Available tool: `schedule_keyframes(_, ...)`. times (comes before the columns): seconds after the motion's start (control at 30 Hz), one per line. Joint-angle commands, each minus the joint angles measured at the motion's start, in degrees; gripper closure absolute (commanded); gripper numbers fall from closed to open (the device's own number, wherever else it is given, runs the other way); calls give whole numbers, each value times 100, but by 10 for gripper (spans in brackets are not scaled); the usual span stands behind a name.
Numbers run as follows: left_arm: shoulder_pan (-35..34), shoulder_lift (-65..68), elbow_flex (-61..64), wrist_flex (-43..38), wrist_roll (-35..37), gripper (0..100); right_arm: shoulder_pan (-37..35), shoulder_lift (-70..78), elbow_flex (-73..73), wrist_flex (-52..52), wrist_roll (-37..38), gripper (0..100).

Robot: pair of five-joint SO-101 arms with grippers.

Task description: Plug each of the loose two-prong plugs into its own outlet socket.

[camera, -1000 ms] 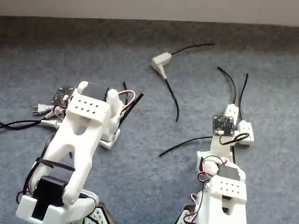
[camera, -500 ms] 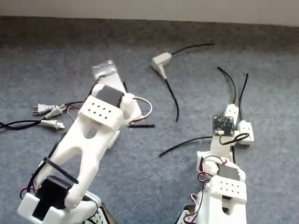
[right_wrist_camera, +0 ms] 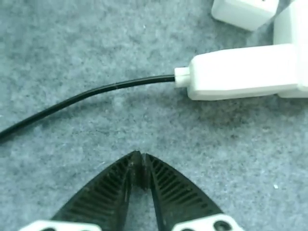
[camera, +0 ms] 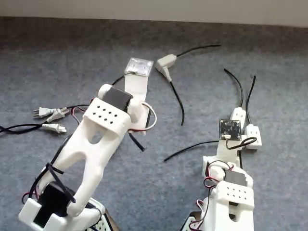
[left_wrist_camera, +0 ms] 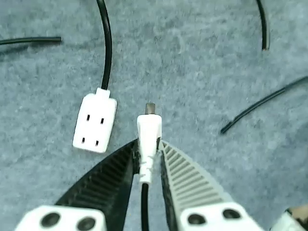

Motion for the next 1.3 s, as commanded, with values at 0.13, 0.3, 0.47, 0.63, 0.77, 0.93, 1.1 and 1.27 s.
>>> schedule_keyframes(0.13, 391, -40, -145, 1002, -853, 992, -57, 13, 13, -110, -53, 991)
schedule_keyframes(0.3, 435, 40, 347, 985, -1292, 992, -57, 13, 13, -110, -53, 991)
schedule_keyframes(0.47, 286, 954, 558, 985, -1618, 993, -57, 13, 13, -110, -53, 991)
schedule_keyframes(0.63, 207, 1789, 505, 844, -1626, 993, -57, 13, 13, -110, -53, 991)
schedule_keyframes(0.77, 189, 2070, 549, 554, -1626, 993, -57, 13, 13, -110, -53, 991)
schedule_keyframes(0.93, 189, 2079, 558, 571, -1802, 993, -57, 13, 13, -110, -53, 991)
schedule_keyframes(1.1, 163, 2079, 567, 580, -2022, 992, -57, 13, 13, -110, -53, 991)
schedule_keyframes(1.27, 163, 2070, 567, 580, -2022, 938, -57, 13, 13, -110, -53, 991)
